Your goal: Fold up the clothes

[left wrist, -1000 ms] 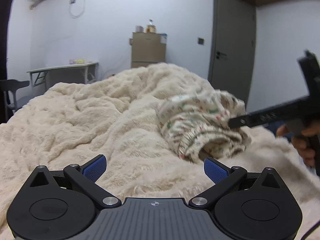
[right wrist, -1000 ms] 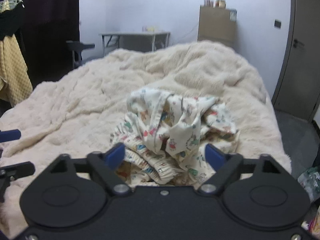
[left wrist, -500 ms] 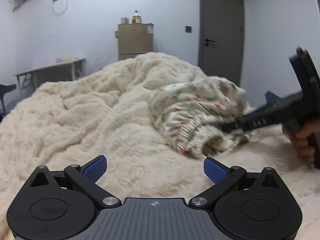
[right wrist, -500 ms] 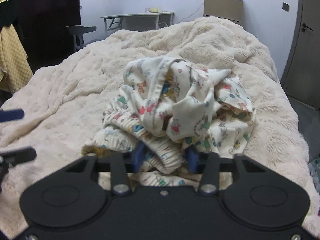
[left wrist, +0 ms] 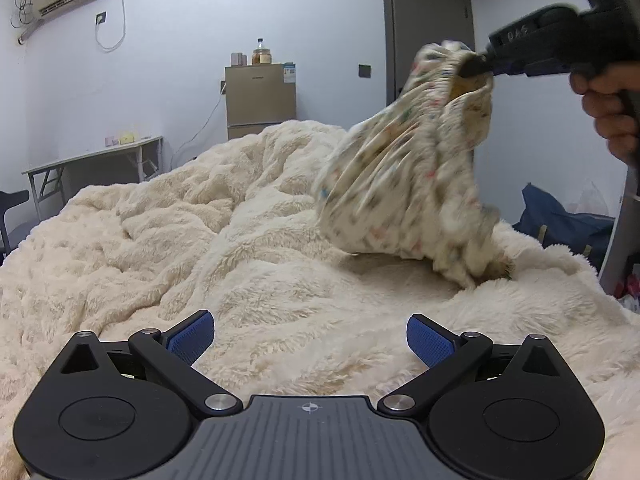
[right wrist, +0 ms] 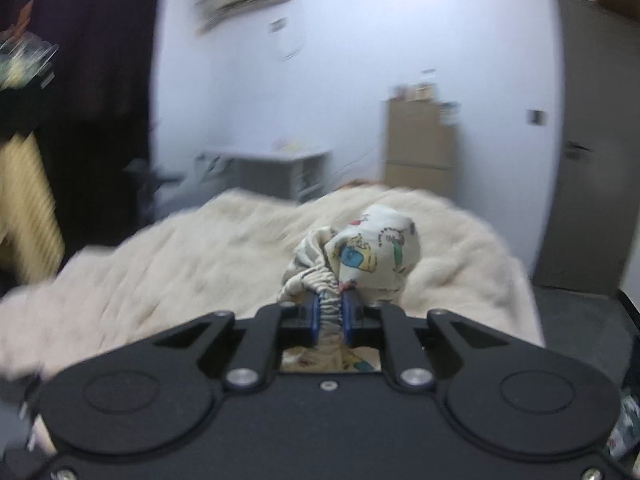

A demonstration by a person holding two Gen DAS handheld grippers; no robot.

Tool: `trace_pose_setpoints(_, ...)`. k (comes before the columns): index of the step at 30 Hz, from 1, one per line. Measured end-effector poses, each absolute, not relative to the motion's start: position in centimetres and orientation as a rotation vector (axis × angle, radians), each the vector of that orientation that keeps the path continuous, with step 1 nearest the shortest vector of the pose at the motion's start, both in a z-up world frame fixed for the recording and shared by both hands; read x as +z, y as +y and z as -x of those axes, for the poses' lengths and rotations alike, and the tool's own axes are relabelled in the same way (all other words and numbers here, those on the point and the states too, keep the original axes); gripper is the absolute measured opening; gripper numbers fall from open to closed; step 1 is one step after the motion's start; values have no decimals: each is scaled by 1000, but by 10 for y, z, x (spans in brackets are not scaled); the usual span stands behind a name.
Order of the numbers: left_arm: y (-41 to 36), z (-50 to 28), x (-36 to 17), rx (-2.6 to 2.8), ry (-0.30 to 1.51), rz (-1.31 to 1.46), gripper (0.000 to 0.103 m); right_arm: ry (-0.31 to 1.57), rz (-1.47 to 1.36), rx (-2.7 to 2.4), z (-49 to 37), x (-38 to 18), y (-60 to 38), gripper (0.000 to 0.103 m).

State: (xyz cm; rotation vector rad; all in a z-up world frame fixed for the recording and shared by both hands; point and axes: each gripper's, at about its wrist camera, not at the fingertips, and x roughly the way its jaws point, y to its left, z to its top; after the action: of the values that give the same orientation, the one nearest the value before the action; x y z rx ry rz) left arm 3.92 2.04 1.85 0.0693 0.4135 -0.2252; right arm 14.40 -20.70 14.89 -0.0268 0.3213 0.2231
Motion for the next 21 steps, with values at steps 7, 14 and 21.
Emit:
trace_pose_setpoints(7,18,-39,17,-228,416,-80,102,613,25,63,-195,79,-266,36)
trace_pose_setpoints(14,14,-33,17,-169,414,-105,103,491,55,75,-136,62,-257,52)
trace_pose_setpoints(21,14,-32,13,-132,448,-89,103,341,213,202,-66,81,-202,55)
